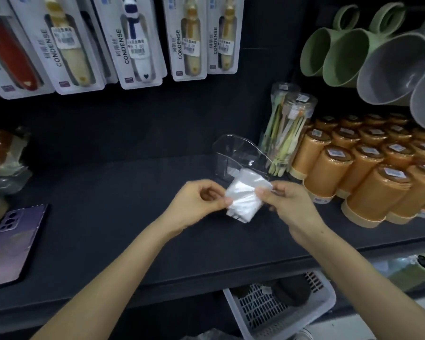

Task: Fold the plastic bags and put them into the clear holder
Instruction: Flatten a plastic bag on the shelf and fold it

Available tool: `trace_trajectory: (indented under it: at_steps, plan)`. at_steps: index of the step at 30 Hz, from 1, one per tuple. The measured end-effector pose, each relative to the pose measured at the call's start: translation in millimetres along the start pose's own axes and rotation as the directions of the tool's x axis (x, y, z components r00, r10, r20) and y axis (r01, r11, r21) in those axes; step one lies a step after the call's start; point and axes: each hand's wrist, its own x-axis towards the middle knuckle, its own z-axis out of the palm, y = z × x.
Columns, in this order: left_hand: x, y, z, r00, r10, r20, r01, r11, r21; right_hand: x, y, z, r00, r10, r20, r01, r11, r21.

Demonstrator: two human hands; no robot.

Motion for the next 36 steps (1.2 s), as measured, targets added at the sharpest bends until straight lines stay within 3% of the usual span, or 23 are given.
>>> trace_trajectory:
  at_steps: [4, 6, 10, 14, 19, 22, 27, 32, 36]
  plan:
    - [52.6, -7.9, -6.4, 0.953, 0.024, -0.303, 0.023, 0.988, 0.151, 26.0, 1.2, -23.8, 0.982, 0.01, -0.187, -0.015, 1.0, -0.025]
    - [74.6, -6.1, -6.9, 0.956, -0.079, -0.282, 0.111, 0.989, 0.1, 40.9, 3.0, -29.3, 0.969, 0.051, -0.243, -0.054, 0.999, -0.006]
    - [103.1, -2.7, 0.3, 0.961, -0.227, -0.16, 0.201, 0.966, -0.163, 67.1, 10.4, -29.9, 0.953, 0.106, -0.284, -0.115, 0.993, -0.014]
    - [113.5, -7.5, 6.1, 0.967, -0.242, -0.074, 0.216, 0.942, -0.258, 80.8, 17.1, -26.3, 0.947, 0.129, -0.293, -0.145, 0.989, -0.034]
    - [104.9, -17.6, 3.2, 0.963, -0.235, -0.13, 0.176, 0.917, -0.357, 83.1, 22.5, -18.9, 0.947, 0.108, -0.302, -0.151, 0.981, -0.122]
    - [80.6, -24.9, 0.8, 0.969, -0.181, -0.17, 0.11, 0.925, -0.363, 73.7, 29.2, -14.2, 0.946, -0.021, -0.325, -0.091, 0.941, -0.325]
    - [27.0, -33.0, -8.0, 0.96, -0.152, -0.236, 0.054, 0.926, -0.374, 42.4, 36.1, 2.6, 0.861, -0.429, -0.273, 0.135, 0.711, -0.691]
    - [-15.6, -40.3, -17.4, 0.939, -0.087, -0.332, -0.04, 0.933, -0.357, 16.4, 37.6, 29.8, 0.779, -0.579, -0.241, 0.187, 0.58, -0.793]
    - [-30.7, -43.3, -22.4, 0.913, -0.095, -0.397, -0.056, 0.934, -0.354, 15.3, 27.7, 49.1, 0.784, -0.588, -0.201, 0.153, 0.496, -0.855]
